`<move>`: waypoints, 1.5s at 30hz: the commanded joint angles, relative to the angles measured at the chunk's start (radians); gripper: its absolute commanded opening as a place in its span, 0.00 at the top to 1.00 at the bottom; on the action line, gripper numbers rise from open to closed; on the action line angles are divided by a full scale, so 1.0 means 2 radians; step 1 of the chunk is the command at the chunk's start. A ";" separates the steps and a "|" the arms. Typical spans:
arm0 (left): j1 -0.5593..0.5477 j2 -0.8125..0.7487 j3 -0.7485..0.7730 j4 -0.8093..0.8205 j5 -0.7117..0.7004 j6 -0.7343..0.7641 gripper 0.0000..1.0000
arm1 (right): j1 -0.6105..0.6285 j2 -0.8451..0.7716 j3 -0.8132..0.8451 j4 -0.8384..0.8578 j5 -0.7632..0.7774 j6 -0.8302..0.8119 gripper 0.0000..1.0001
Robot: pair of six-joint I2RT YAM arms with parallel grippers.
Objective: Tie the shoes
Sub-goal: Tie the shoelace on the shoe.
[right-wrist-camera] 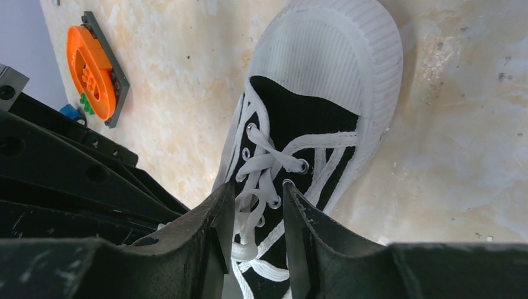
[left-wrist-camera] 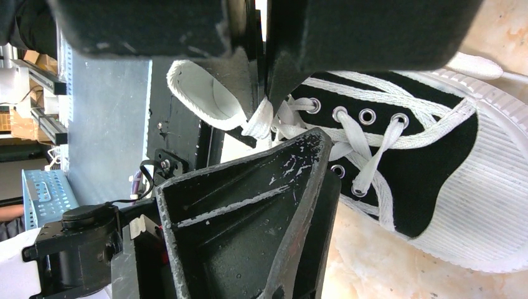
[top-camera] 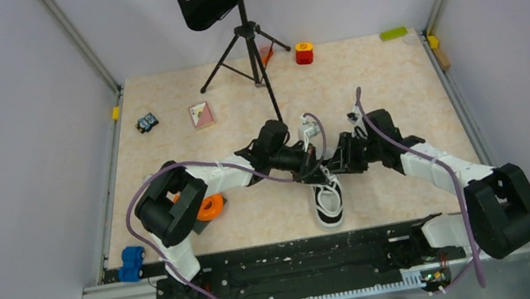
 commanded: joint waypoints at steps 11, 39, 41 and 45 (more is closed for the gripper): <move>-0.002 -0.030 -0.011 0.016 -0.011 -0.008 0.51 | -0.003 -0.008 0.004 0.025 -0.012 -0.004 1.00; 0.013 -0.135 -0.058 -0.002 -0.175 -0.090 0.08 | -0.003 -0.045 -0.008 0.011 0.010 -0.001 1.00; 0.014 -0.149 -0.077 0.010 -0.215 -0.105 0.05 | -0.003 -0.047 -0.009 0.011 0.011 0.000 1.00; 0.025 -0.170 -0.128 0.071 -0.263 -0.156 0.02 | -0.003 -0.049 -0.007 0.010 0.012 0.000 1.00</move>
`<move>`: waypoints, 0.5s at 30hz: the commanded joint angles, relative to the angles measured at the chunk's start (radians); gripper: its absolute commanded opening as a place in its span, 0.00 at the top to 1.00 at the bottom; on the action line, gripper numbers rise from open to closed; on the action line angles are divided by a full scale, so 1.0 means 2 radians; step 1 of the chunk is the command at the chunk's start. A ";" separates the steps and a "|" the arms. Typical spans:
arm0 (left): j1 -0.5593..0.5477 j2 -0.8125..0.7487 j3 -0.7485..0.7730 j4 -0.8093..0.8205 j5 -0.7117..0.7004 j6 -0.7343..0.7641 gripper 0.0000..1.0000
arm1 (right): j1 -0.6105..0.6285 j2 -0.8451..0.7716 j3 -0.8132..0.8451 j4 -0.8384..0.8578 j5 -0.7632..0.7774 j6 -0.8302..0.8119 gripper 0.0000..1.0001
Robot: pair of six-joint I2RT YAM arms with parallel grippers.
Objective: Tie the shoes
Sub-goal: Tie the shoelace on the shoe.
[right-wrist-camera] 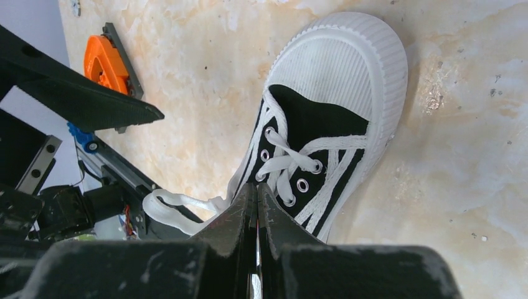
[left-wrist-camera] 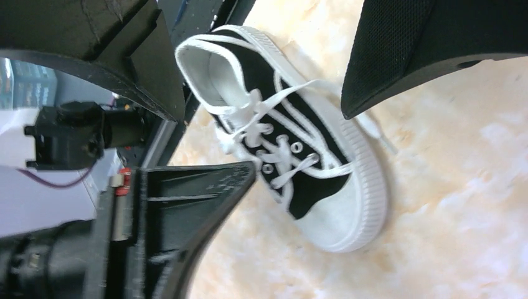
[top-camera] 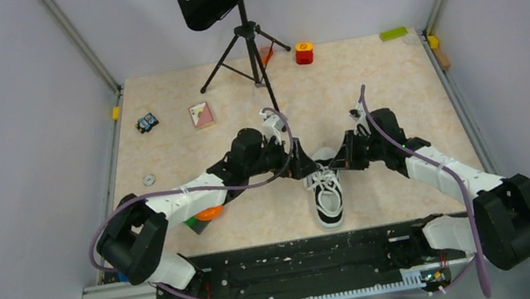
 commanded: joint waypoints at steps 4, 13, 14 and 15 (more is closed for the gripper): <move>0.013 -0.012 -0.006 -0.027 -0.100 -0.038 0.02 | -0.003 -0.014 0.000 0.001 0.007 0.001 1.00; 0.010 0.000 0.057 -0.129 -0.092 -0.053 0.02 | -0.002 -0.017 0.001 -0.006 0.010 0.002 1.00; 0.003 -0.005 0.058 -0.144 -0.095 -0.045 0.02 | -0.002 -0.018 0.001 -0.007 0.010 0.002 1.00; -0.002 -0.011 0.058 -0.150 -0.100 -0.040 0.02 | -0.002 -0.018 0.001 -0.008 0.010 0.001 1.00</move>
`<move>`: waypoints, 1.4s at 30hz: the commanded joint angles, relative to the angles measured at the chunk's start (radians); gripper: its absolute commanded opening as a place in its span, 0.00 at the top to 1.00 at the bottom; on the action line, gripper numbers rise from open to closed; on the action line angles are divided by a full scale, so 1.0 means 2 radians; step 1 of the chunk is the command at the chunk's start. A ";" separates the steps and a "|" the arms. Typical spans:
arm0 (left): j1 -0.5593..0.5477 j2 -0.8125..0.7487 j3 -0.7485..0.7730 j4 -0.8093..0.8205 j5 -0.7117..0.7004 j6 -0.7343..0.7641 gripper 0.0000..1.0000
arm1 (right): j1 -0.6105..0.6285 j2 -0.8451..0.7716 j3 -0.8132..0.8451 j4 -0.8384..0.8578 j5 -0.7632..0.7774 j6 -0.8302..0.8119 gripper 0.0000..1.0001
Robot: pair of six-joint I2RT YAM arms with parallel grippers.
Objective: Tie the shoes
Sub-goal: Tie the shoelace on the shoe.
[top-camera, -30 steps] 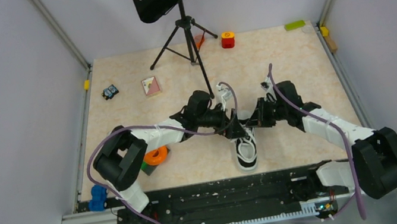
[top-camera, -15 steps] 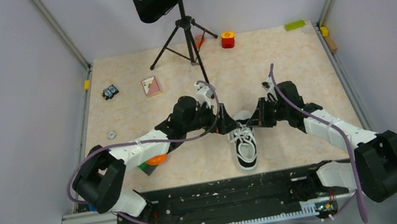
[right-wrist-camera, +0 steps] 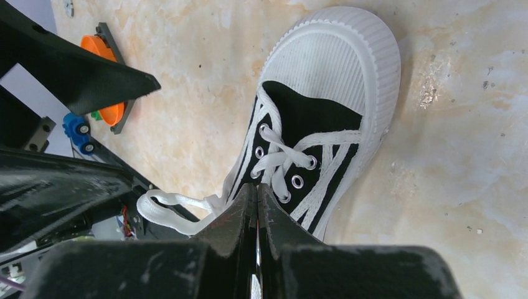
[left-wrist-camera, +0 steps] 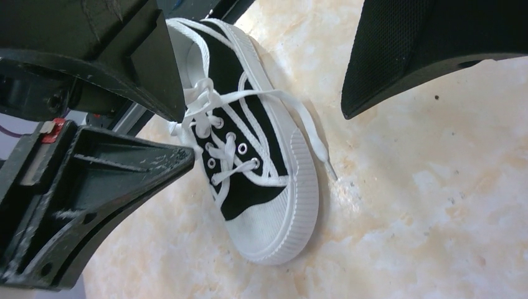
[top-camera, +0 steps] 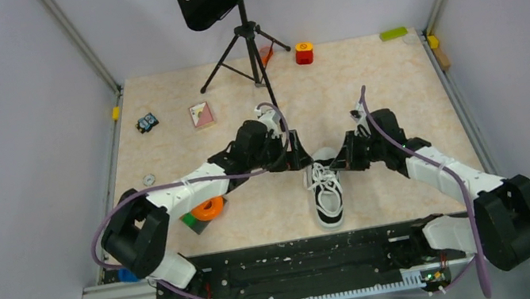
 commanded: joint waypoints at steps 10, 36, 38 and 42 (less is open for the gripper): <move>-0.055 -0.016 0.040 -0.036 -0.012 0.003 0.03 | -0.003 -0.016 0.003 -0.006 0.008 -0.002 1.00; -0.057 0.020 0.060 -0.037 0.032 -0.014 1.00 | -0.003 -0.023 -0.003 -0.010 0.014 -0.004 1.00; -0.055 0.010 0.054 -0.039 0.027 -0.016 1.00 | -0.003 -0.027 -0.005 -0.012 0.015 -0.003 1.00; -0.045 -0.009 0.038 -0.037 0.018 -0.018 1.00 | -0.003 -0.034 -0.012 -0.012 0.017 0.000 1.00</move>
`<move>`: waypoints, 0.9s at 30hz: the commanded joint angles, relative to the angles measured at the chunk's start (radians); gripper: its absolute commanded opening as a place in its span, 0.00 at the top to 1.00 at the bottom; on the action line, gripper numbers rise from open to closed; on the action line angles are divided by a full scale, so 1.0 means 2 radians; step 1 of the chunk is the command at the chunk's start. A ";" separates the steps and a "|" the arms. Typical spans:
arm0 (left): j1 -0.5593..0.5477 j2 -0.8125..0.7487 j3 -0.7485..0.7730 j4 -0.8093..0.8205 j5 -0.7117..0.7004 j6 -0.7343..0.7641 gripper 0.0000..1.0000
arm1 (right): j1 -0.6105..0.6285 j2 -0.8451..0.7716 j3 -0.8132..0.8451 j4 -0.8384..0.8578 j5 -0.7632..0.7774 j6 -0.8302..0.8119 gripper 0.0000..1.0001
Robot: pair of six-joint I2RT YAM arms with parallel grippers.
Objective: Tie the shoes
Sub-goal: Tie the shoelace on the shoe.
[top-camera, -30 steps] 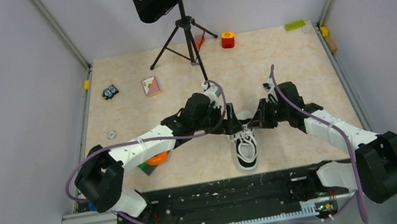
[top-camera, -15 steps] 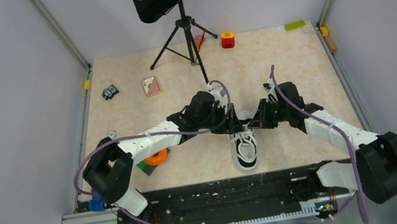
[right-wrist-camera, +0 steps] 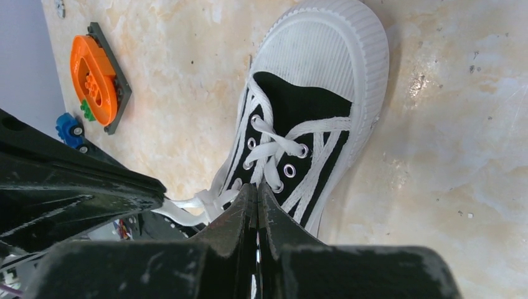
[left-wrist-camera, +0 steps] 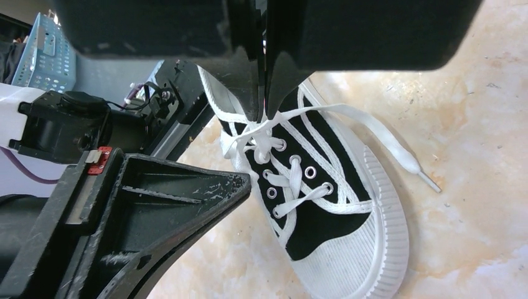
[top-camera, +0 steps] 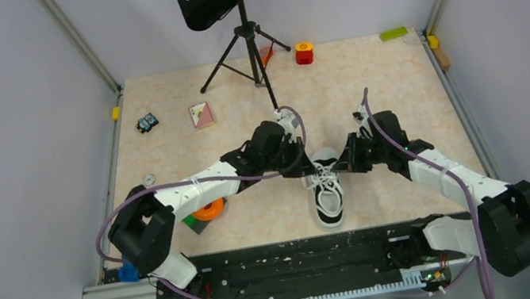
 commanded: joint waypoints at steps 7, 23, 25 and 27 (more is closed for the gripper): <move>0.027 -0.049 -0.029 0.017 -0.009 -0.008 1.00 | -0.003 -0.028 -0.017 0.002 0.012 0.002 1.00; 0.041 -0.044 -0.060 0.014 0.007 0.003 1.00 | -0.003 -0.071 -0.044 -0.008 0.062 0.025 1.00; 0.041 -0.040 -0.059 0.012 0.018 0.009 1.00 | -0.003 -0.074 -0.045 -0.009 0.068 0.026 1.00; 0.041 -0.035 -0.059 0.011 0.027 0.015 1.00 | -0.003 -0.075 -0.045 -0.012 0.077 0.027 1.00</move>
